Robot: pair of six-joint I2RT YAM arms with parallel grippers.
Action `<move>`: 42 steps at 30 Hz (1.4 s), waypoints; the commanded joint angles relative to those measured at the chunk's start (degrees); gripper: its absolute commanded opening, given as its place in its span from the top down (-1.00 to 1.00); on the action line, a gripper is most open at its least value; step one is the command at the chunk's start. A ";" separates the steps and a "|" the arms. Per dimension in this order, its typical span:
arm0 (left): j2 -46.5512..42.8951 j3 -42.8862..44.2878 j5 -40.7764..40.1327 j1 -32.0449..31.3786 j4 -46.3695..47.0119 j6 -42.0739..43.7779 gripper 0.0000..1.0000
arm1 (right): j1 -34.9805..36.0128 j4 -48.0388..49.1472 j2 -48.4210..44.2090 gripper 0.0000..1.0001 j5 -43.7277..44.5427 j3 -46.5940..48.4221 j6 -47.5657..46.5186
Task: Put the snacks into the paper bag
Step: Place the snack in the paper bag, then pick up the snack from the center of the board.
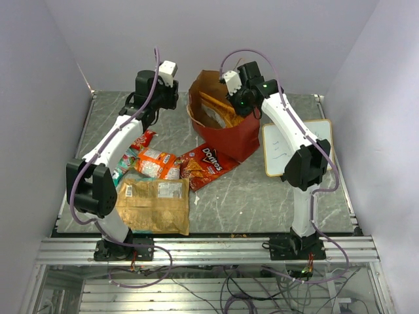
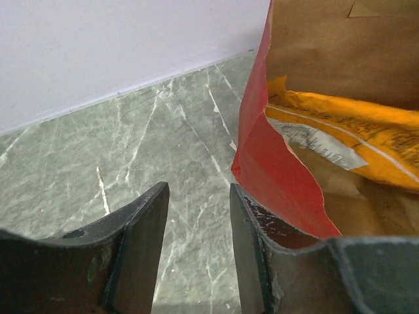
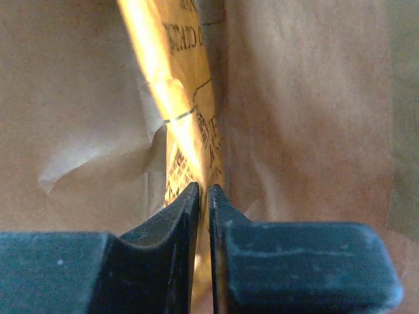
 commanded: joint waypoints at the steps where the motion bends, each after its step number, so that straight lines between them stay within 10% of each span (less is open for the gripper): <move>1: -3.79 -0.53 0.36 0.47 -0.55 3.83 -0.08 | -0.08 -1.61 1.69 0.70 1.62 5.09 -1.21; 13: -10.91 -7.14 5.13 0.45 -4.94 13.75 -0.38 | -0.12 2.75 -2.72 0.14 -4.52 3.83 0.60; 30: -16.18 -26.01 15.02 4.44 -15.89 27.19 -0.52 | -2.54 14.28 -23.54 -0.09 -14.63 -15.31 3.79; 37: -18.94 -27.80 27.67 4.58 -33.03 46.41 -0.54 | -2.54 15.79 -29.42 -0.09 -17.77 -23.57 4.48; 42: -17.44 -24.66 22.20 4.77 -48.61 56.19 -0.52 | -2.59 16.16 -31.78 -0.10 -20.66 -26.80 4.72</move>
